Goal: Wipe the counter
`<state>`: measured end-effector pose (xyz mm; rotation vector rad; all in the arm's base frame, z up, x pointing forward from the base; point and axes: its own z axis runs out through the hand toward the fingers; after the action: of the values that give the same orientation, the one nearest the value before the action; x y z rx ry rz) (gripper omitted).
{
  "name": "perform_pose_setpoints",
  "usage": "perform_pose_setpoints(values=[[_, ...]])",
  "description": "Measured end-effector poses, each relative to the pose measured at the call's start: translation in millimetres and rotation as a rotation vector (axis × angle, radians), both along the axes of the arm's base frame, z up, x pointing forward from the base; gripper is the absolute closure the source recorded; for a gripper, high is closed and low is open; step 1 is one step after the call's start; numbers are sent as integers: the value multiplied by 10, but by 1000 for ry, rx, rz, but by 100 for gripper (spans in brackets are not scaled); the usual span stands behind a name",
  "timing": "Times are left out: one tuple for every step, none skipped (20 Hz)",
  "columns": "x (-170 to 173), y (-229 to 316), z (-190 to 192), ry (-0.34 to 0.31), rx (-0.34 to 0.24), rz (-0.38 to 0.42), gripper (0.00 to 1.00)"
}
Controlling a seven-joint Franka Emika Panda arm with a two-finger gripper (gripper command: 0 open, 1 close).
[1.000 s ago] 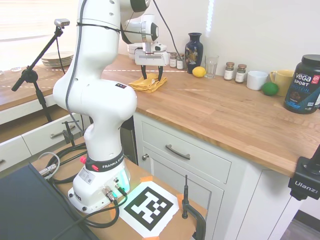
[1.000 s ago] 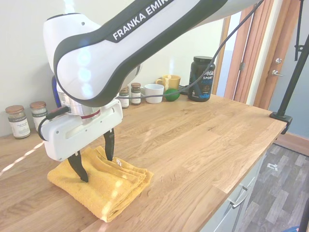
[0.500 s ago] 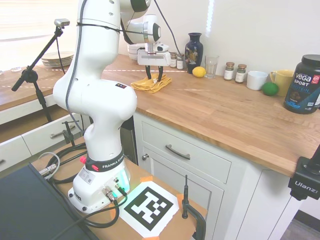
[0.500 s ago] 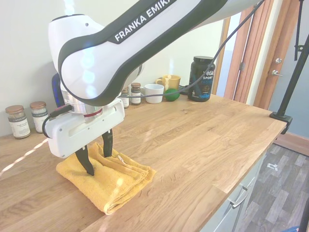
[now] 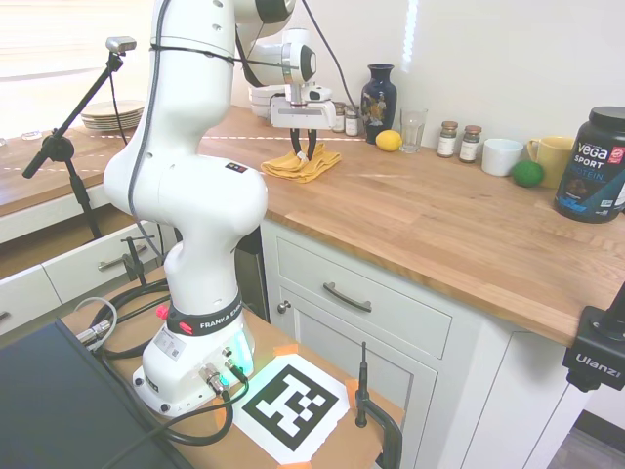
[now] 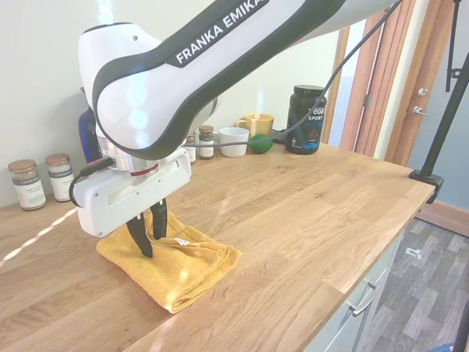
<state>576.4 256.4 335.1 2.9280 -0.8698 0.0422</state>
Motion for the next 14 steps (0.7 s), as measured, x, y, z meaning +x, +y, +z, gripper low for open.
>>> perform_pose_setpoints(values=[[0,0,0,0,0,0,100],[0,0,1,0,0,1,100],[0,0,2,-1,0,1,100],[1,1,3,-1,1,1,100],[1,1,3,-1,1,2,100],[2,1,4,-2,1,2,100],[2,1,4,-2,1,3,100],[2,1,4,-2,1,3,100],[2,1,4,-2,1,3,100],[3,0,4,-2,1,3,100],[4,-3,3,-2,1,3,100],[8,-11,2,-3,1,1,100],[17,-31,1,-5,1,-2,100],[30,-64,2,-7,0,-6,100]])
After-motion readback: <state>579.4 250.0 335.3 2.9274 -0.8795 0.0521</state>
